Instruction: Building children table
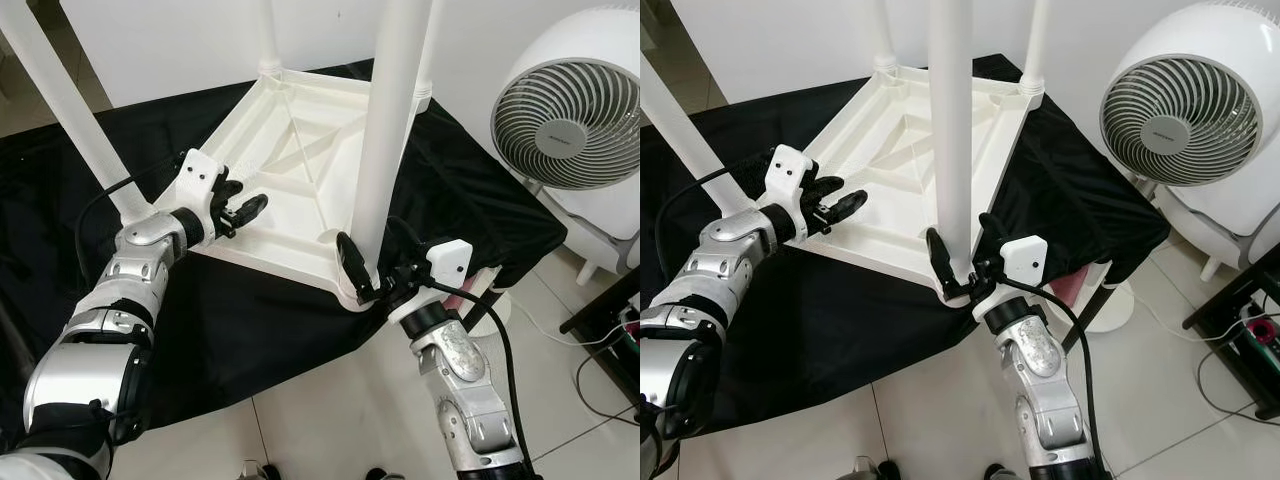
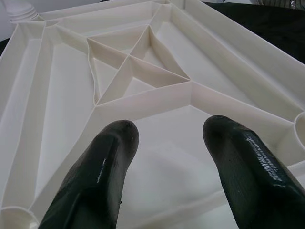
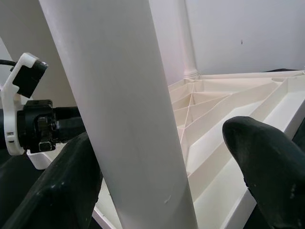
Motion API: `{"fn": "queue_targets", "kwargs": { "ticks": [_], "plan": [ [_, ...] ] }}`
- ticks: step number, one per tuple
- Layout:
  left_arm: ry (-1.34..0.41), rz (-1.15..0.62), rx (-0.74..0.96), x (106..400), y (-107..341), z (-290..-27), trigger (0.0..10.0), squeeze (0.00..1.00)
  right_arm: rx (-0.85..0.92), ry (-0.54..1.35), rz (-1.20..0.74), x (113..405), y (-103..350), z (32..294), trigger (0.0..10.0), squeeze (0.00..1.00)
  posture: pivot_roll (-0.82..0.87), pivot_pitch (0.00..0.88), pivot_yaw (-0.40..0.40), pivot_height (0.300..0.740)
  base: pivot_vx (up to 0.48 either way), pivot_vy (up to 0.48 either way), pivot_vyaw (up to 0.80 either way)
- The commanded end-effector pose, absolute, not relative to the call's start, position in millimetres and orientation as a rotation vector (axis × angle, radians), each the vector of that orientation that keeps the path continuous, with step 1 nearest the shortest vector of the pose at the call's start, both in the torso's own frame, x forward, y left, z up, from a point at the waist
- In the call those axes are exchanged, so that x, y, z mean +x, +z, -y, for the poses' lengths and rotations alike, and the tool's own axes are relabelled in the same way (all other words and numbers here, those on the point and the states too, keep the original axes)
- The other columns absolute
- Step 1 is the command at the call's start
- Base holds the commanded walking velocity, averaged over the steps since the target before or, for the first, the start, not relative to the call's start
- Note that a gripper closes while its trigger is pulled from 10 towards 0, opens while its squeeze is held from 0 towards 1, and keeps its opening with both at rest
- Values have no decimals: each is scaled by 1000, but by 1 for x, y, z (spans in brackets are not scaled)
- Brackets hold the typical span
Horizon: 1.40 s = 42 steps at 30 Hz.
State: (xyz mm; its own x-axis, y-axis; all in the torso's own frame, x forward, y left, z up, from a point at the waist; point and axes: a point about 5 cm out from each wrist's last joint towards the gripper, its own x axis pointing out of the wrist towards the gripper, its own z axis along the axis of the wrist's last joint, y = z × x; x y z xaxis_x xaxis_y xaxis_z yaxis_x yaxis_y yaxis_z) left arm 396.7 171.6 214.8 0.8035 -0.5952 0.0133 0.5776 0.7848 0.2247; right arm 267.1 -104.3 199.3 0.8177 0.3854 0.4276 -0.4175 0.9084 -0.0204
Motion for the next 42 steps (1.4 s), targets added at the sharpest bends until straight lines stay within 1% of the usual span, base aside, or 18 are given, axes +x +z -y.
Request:
{"fn": "queue_targets", "kwargs": {
  "ticks": [1,4,6,8,9,11,16,18,19,24,26,29,31,33,38,42],
  "plan": [
    [-705,72,231,392,209,-172,10000,0,80,405,430,266,199,108,10000,0,-44,147,100,740,0,0,0],
    [-749,79,262,389,209,-173,10000,0,73,429,397,256,191,105,10000,0,-42,143,93,740,0,0,0],
    [-749,79,262,389,209,-173,10000,0,73,429,397,256,191,105,10000,0,-42,143,93,740,0,0,0],
    [-854,114,340,380,208,-170,10000,0,66,497,349,243,179,99,10000,0,-42,137,87,740,0,0,0],
    [-854,114,340,380,208,-170,10000,0,66,497,349,243,179,99,10000,0,-42,137,87,740,0,0,0],
    [-931,127,399,374,206,-167,10000,0,61,533,326,236,174,97,10000,0,-41,135,86,740,0,0,0],
    [-979,105,423,372,205,-166,10000,0,63,548,310,234,173,99,10000,0,-39,130,85,740,0,0,0],
    [-988,82,462,372,201,-166,10000,0,59,552,305,234,172,101,10000,0,-37,125,85,740,0,0,0],
    [-987,72,491,372,199,-166,10000,0,55,554,304,233,172,101,10000,0,-37,125,85,740,0,0,0],
    [-978,52,532,372,194,-165,10000,0,49,558,300,231,172,103,10000,0,-41,121,88,740,0,0,0],
    [-934,9,591,376,189,-165,10000,0,45,560,296,228,172,103,10000,0,-49,118,97,740,0,0,0],
    [-919,-4,608,377,187,-165,10000,0,44,561,295,227,172,104,10000,0,-49,118,97,740,0,0,0],
    [-864,-24,629,382,187,-164,10000,0,49,561,291,224,172,103,10000,0,-58,115,102,740,0,0,0],
    [-864,-24,629,382,187,-164,10000,0,49,561,291,224,172,103,10000,0,-58,115,102,740,0,0,0],
    [-769,-22,625,391,195,-164,10000,0,58,549,287,220,171,103,10000,0,-76,108,116,740,0,0,0],
    [-774,-10,604,392,202,-165,10000,0,57,547,281,218,170,103,10000,0,-79,105,120,740,0,0,0]
  ]
}}
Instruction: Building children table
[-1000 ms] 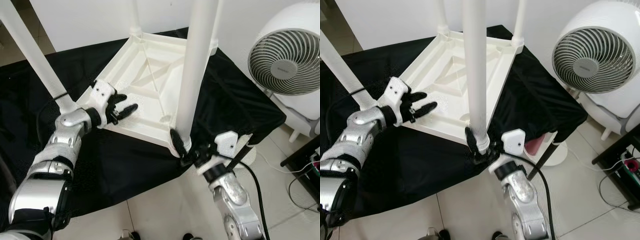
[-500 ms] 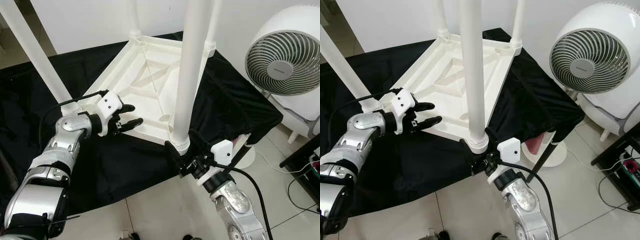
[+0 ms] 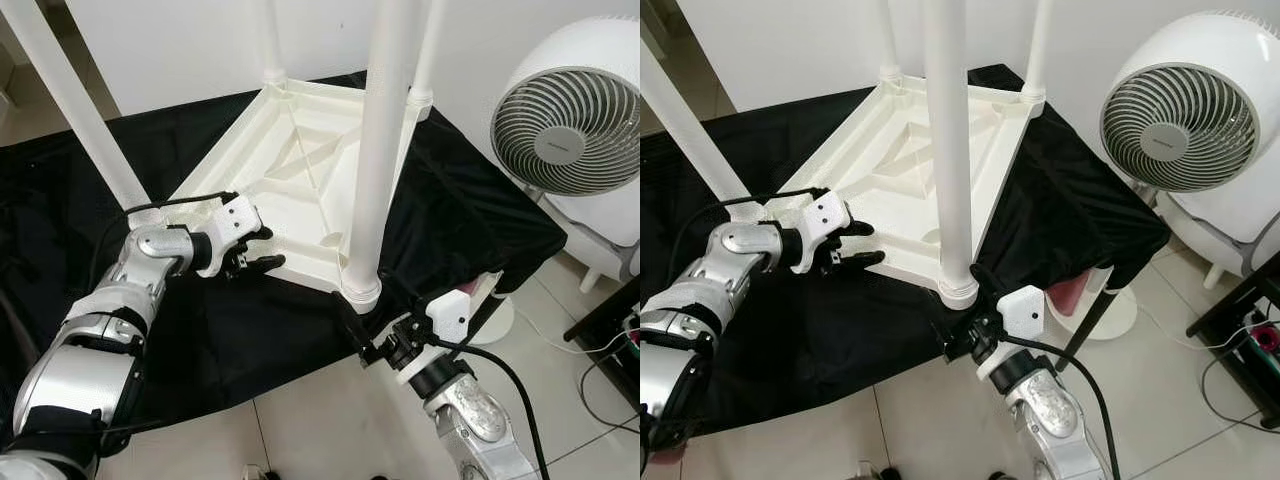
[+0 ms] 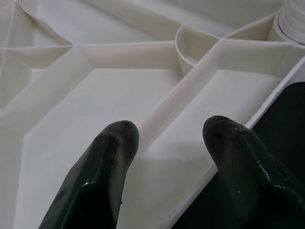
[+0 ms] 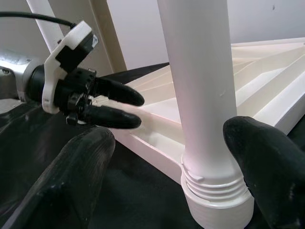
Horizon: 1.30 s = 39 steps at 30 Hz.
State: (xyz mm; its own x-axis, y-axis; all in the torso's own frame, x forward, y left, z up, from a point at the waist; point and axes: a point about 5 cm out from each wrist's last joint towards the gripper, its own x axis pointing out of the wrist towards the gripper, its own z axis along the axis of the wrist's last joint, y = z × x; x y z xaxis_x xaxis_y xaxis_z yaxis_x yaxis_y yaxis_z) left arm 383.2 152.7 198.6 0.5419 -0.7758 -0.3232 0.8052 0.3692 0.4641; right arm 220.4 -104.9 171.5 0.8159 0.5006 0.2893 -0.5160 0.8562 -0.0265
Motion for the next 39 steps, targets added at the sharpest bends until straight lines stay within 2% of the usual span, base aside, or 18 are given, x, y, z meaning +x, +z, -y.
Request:
{"fn": "queue_targets", "kwargs": {
  "ticks": [1,10,21,39],
  "plan": [
    [-774,-10,604,392,202,-165,10000,0,57,547,281,218,170,103,10000,0,-79,105,120,740,0,0,0],
    [-759,0,618,396,208,-164,10000,0,56,558,264,214,167,105,10000,0,-76,119,117,740,0,0,0],
    [-553,-49,610,409,210,-155,10000,0,56,540,252,206,168,108,10000,0,-105,131,121,740,0,0,0],
    [-460,-87,620,414,206,-149,10000,0,61,554,239,204,168,104,10000,0,-112,150,116,740,0,0,0]
  ]
}}
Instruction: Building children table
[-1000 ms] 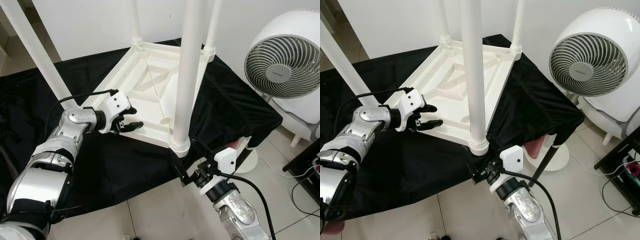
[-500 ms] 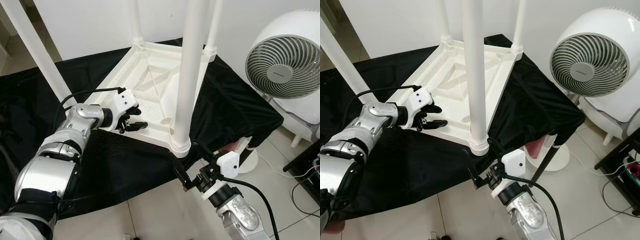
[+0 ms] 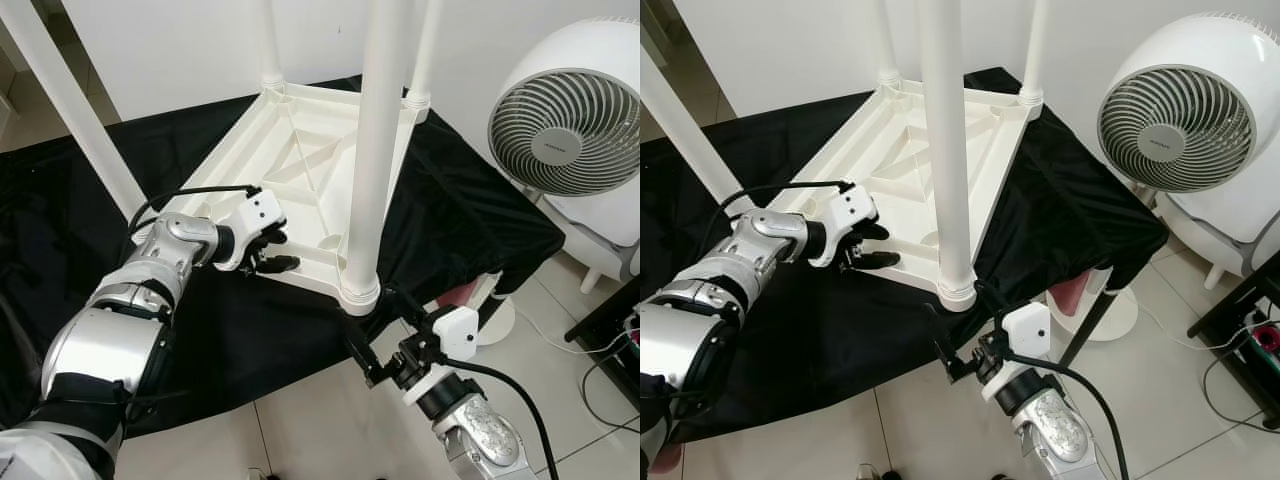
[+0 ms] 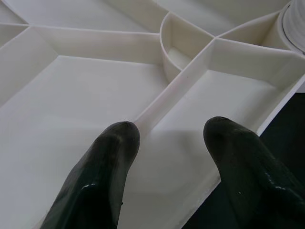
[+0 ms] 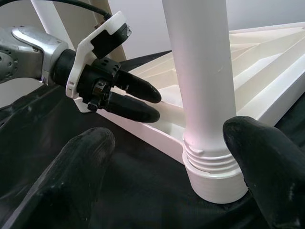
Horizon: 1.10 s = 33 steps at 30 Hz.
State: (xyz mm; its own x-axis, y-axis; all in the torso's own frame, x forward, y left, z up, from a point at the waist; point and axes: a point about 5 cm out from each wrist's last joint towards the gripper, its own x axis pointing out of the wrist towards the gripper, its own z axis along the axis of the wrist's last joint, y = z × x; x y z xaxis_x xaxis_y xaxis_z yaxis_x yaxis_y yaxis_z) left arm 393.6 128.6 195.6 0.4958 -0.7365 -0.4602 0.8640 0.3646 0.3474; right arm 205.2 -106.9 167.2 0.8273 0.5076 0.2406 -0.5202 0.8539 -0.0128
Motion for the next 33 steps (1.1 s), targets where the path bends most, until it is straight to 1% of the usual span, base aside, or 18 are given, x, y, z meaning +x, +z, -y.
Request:
{"fn": "queue_targets", "kwargs": {
  "ticks": [1,2,4,7,11,12,16,21,25,27,29,30,31,33],
  "plan": [
    [-460,-87,620,414,206,-149,10000,0,61,554,239,204,168,104,10000,0,-112,150,116,740,0,0,0],
    [-474,-85,622,413,208,-150,10000,0,60,554,238,203,168,104,10000,0,-115,152,121,740,0,0,0],
    [-535,-82,558,412,213,-156,10000,0,56,547,231,202,167,106,10000,0,-112,152,123,740,0,0,0],
    [-567,-80,544,411,214,-159,10000,0,57,545,228,202,166,107,10000,0,-105,151,120,740,0,0,0],
    [-675,-83,515,405,213,-165,10000,0,67,542,217,202,164,107,10000,0,-92,148,112,740,0,0,0],
    [-728,-82,513,403,212,-167,10000,0,65,547,211,203,162,108,10000,0,-78,142,102,740,0,0,0],
    [-824,-82,540,396,209,-171,10000,0,53,553,195,204,157,110,10000,0,-67,136,94,740,0,0,0],
    [-855,-93,567,392,204,-177,10000,0,37,553,186,207,153,111,10000,0,-53,124,78,740,0,0,0],
    [-928,-124,578,386,196,-180,10000,0,27,580,175,209,149,109,10000,0,-44,112,67,740,0,0,0],
    [-928,-124,578,386,196,-180,10000,0,27,580,175,209,149,109,10000,0,-44,112,67,740,0,0,0],
    [-993,-135,587,381,193,-183,10000,0,19,599,172,210,148,109,10000,0,-40,96,54,740,0,0,0],
    [-993,-135,587,381,193,-183,10000,0,19,599,172,210,148,109,10000,0,-40,96,54,740,0,0,0],
    [-1086,-171,595,374,186,-187,10000,0,9,611,170,211,147,110,10000,0,-40,92,54,740,0,0,0],
    [-1086,-171,595,374,186,-187,10000,0,9,611,170,211,147,110,10000,0,-40,92,54,740,0,0,0]
  ]
}}
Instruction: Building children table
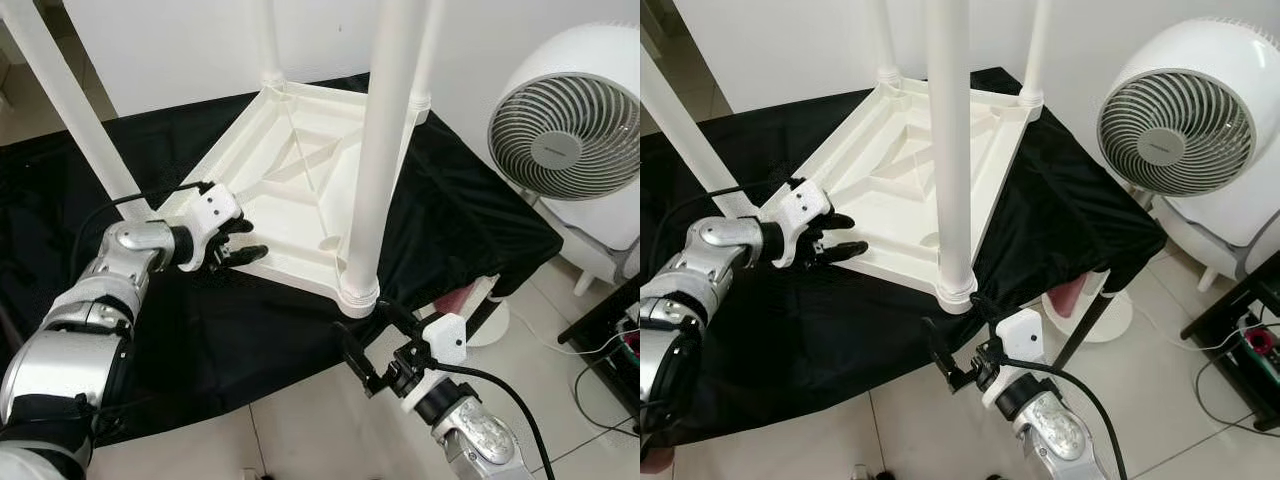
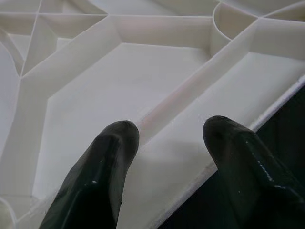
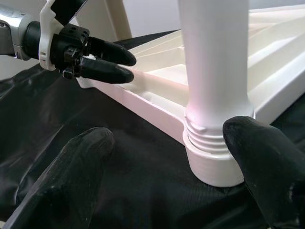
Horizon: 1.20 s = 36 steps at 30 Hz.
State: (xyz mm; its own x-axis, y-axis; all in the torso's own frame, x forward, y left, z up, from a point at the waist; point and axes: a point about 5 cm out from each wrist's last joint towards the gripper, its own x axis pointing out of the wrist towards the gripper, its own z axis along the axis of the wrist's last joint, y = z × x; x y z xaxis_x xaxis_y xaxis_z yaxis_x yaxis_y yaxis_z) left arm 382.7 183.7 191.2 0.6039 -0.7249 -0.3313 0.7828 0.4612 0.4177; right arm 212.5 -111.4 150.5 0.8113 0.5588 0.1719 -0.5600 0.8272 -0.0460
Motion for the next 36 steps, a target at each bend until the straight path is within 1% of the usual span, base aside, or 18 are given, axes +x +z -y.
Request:
{"fn": "queue_targets", "kwargs": {
  "ticks": [1,10,13,21,25,26,27,28,29,30,36],
  "plan": [
    [-1099,-182,607,372,183,-188,10000,0,8,613,169,212,146,110,10000,0,-37,89,55,740,0,0,0],
    [-1052,-223,639,372,168,-182,10000,0,12,624,172,212,145,107,10000,0,-41,87,56,740,0,0,0],
    [-1036,-237,664,374,161,-172,10000,0,7,612,176,211,146,108,10000,0,-61,109,78,740,0,0,0],
    [-1011,-243,698,376,157,-165,10000,0,8,593,178,210,146,109,10000,0,-72,118,93,740,0,0,0],
    [-945,-263,726,380,156,-164,10000,0,9,582,178,209,146,109,10000,0,-77,121,101,740,0,0,0],
    [-883,-284,727,383,154,-164,10000,0,11,577,182,209,146,108,10000,0,-78,122,105,740,0,0,0],
    [-883,-284,727,383,154,-164,10000,0,11,577,182,209,146,108,10000,0,-78,122,105,740,0,0,0],
    [-820,-298,722,386,154,-163,10000,0,12,574,185,210,147,108,10000,0,-78,124,106,740,0,0,0],
    [-820,-298,722,386,154,-163,10000,0,12,574,185,210,147,108,10000,0,-78,124,106,740,0,0,0],
    [-777,-317,702,389,154,-163,10000,0,12,573,187,210,147,107,10000,0,-77,124,107,740,0,0,0],
    [-724,-355,700,392,156,-163,10000,0,11,573,191,211,148,106,10000,0,-78,126,111,740,0,0,0]
  ]
}}
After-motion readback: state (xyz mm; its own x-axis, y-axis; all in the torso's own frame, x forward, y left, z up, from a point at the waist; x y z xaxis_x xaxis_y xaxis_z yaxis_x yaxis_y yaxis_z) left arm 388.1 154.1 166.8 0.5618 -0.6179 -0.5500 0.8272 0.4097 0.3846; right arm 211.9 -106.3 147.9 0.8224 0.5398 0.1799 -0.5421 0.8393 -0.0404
